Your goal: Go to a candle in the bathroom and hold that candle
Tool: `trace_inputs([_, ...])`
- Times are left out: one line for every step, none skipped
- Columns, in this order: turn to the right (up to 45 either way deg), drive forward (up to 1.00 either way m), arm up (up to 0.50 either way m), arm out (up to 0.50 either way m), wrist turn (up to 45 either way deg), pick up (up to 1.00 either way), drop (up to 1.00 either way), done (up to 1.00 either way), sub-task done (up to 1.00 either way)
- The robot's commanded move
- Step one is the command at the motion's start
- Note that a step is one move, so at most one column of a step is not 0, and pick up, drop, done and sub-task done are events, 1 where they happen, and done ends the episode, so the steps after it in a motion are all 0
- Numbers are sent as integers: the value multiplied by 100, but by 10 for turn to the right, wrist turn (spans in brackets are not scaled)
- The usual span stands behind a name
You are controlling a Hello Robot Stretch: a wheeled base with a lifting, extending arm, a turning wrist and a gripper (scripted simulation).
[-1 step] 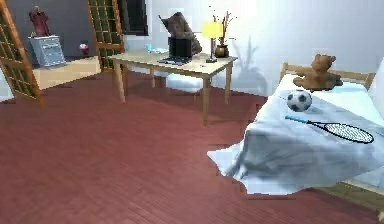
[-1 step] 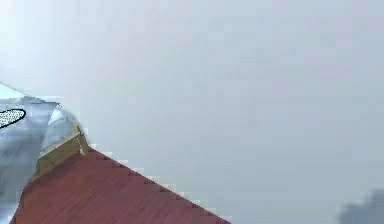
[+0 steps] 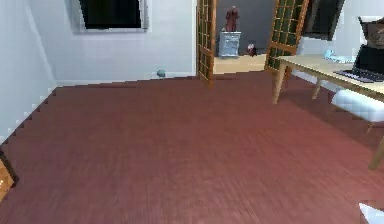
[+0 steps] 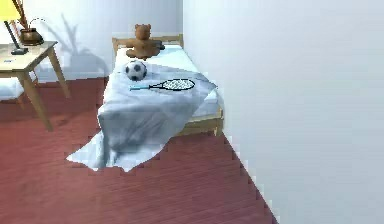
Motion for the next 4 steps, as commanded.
trace_inputs([-120, 0, 0, 0, 0, 0, 0, 0, 0])
trace_inputs([0, 10, 0, 0, 0, 0, 0, 0, 0])
trace_inputs([240, 0, 0, 0, 0, 0, 0, 0, 0])
trace_inputs([0, 100, 0, 0, 0, 0, 0, 0, 0])
